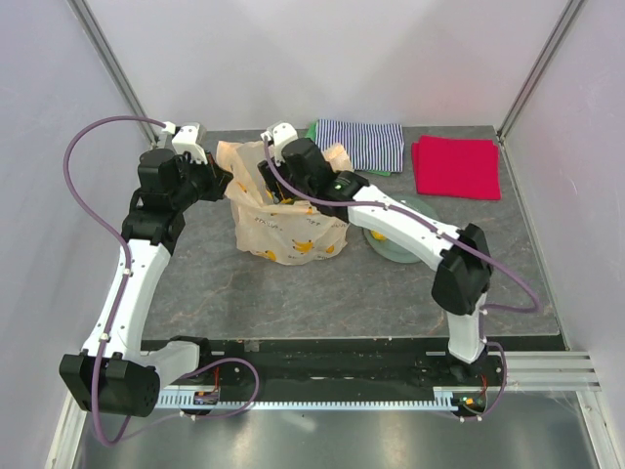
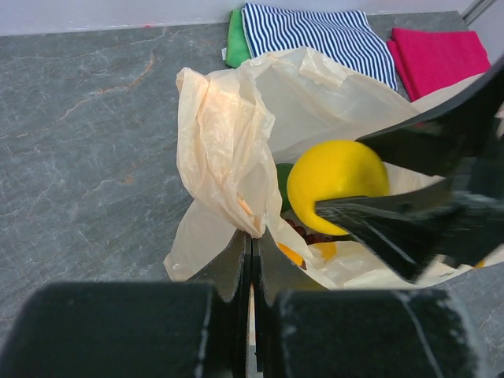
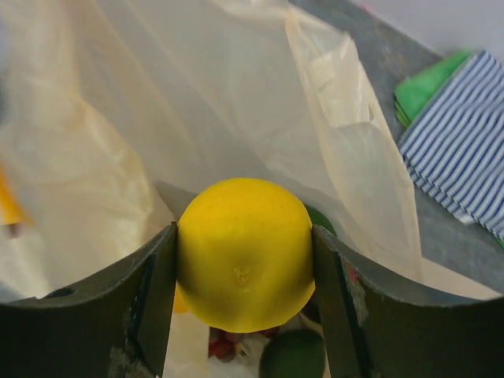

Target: Place the fruits into the plastic bag

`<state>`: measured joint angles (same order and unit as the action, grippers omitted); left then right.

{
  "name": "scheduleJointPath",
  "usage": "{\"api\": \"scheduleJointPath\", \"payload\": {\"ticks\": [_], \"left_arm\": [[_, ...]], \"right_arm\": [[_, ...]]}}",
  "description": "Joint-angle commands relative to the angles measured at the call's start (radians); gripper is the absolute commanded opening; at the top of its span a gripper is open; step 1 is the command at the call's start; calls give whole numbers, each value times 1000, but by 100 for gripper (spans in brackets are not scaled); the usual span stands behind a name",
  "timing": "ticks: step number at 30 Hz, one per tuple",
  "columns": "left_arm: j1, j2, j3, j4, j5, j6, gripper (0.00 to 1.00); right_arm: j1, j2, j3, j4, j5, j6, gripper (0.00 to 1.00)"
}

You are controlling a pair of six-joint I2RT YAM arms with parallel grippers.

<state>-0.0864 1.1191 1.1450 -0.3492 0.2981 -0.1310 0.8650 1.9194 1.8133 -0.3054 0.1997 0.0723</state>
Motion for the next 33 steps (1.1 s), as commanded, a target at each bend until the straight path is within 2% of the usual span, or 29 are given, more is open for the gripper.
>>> {"api": "scheduleJointPath", "payload": {"ticks": [1, 4, 10, 15, 18, 21, 22, 23, 25, 31, 32, 33], "left_arm": [[4, -18, 5, 26, 15, 30, 2], [4, -15, 4, 26, 12, 30, 2], [4, -12, 4, 24, 12, 31, 2], [4, -13, 4, 26, 13, 31, 1], [4, -13, 4, 24, 13, 31, 2], [4, -13, 4, 24, 13, 31, 2], [4, -13, 4, 24, 12, 30, 2], [4, -13, 4, 24, 13, 30, 2], [4, -15, 4, 24, 13, 30, 1], [4, -15, 4, 24, 13, 30, 2], [4, -16, 4, 24, 13, 31, 2], [4, -16, 4, 24, 15, 30, 2]], "right_arm": [[25, 92, 133, -204, 161, -40, 19], [25, 119, 135, -231, 141, -39, 19], [26, 176, 126, -287, 9, -14, 21], [22, 211, 106, -301, -48, 12, 26], [16, 224, 100, -304, -59, 29, 33], [11, 222, 95, -302, -56, 35, 52], [8, 219, 95, -302, -56, 35, 62], [8, 219, 95, -302, -57, 34, 66], [5, 214, 95, -302, -59, 32, 72], [-3, 205, 87, -302, -54, 35, 80], [-4, 205, 86, -301, -54, 35, 89], [-4, 198, 83, -296, -54, 40, 90]]}}
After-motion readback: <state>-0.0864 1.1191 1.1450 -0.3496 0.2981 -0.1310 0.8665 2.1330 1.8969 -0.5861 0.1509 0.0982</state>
